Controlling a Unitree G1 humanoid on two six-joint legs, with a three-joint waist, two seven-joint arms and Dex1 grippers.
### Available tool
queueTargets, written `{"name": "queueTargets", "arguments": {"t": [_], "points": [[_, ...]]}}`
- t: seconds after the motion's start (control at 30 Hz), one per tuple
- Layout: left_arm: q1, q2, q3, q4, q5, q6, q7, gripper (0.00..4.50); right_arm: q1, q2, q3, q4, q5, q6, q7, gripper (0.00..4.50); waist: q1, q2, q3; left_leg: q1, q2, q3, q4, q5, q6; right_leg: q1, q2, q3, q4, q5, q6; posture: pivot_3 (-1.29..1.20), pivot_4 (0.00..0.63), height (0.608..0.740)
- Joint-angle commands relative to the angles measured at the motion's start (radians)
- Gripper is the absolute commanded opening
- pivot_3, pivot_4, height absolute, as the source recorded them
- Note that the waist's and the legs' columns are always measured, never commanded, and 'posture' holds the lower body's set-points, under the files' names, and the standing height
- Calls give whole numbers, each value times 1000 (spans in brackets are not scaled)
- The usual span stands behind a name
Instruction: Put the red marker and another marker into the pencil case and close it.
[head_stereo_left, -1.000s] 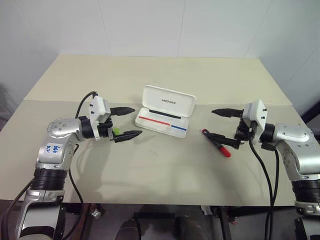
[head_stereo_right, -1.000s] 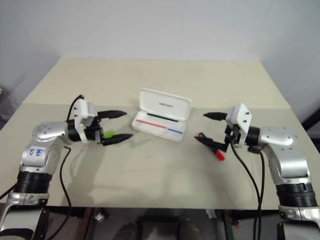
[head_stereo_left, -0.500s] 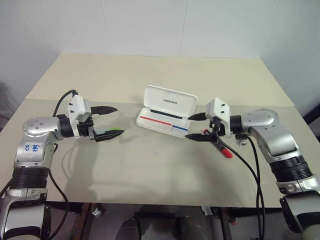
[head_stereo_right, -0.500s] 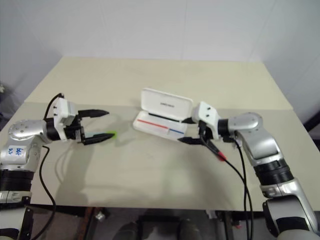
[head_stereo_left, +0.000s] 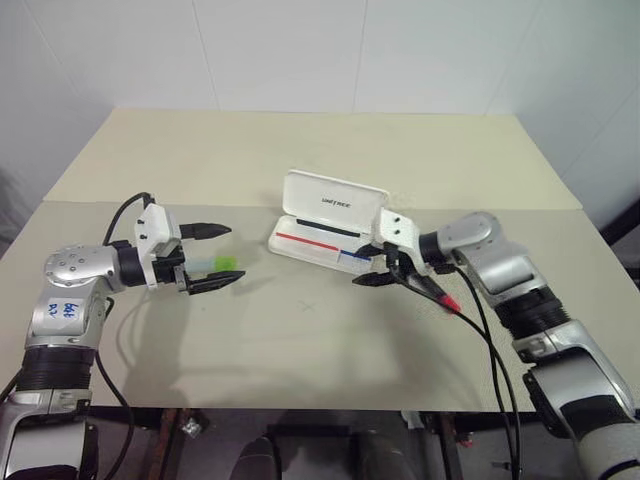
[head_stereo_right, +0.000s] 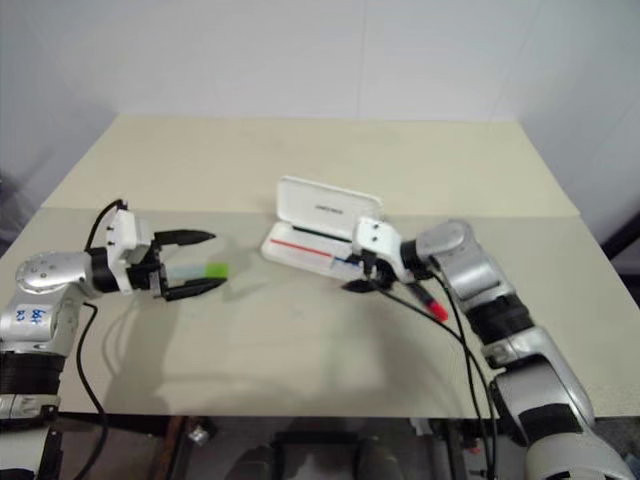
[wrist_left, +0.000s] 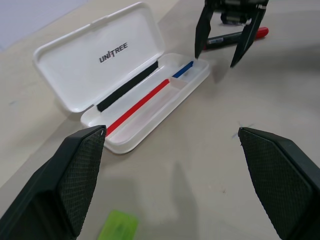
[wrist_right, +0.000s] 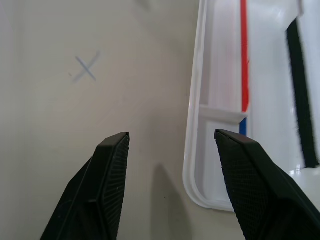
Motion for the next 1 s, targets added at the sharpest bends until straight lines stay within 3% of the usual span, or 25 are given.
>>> {"name": "queueTargets", "arguments": {"t": [0.03,0.37,0.47,0.67,1.0], "points": [[20,33,45,-70,-13,3,12,4500,-48,20,5,62,-27,-44,18,2851,0,0,0,0,0,0,0,0,0,0,0,0,0,0,0,0,150,740],[100,40,86,-215,-43,66,62,4500,-140,85,43,338,-142,-157,27,2851,-3,0,0,1,0,0,0,0,0,0,0,0,1,0,0,0,150,740],[104,45,93,-224,-48,78,63,4500,-168,103,48,379,-160,-176,33,2257,-4,0,0,1,0,0,0,0,0,1,0,0,1,0,0,0,150,740],[102,52,101,-231,-51,89,58,4500,-195,124,36,415,-178,-208,24,185,-9,0,0,1,0,0,0,0,0,1,0,0,1,0,0,0,150,740],[80,44,93,-212,-42,80,56,4500,-205,97,18,382,-182,-249,48,56,-22,0,0,1,0,1,0,0,-1,1,0,1,1,0,0,0,150,740]]}}
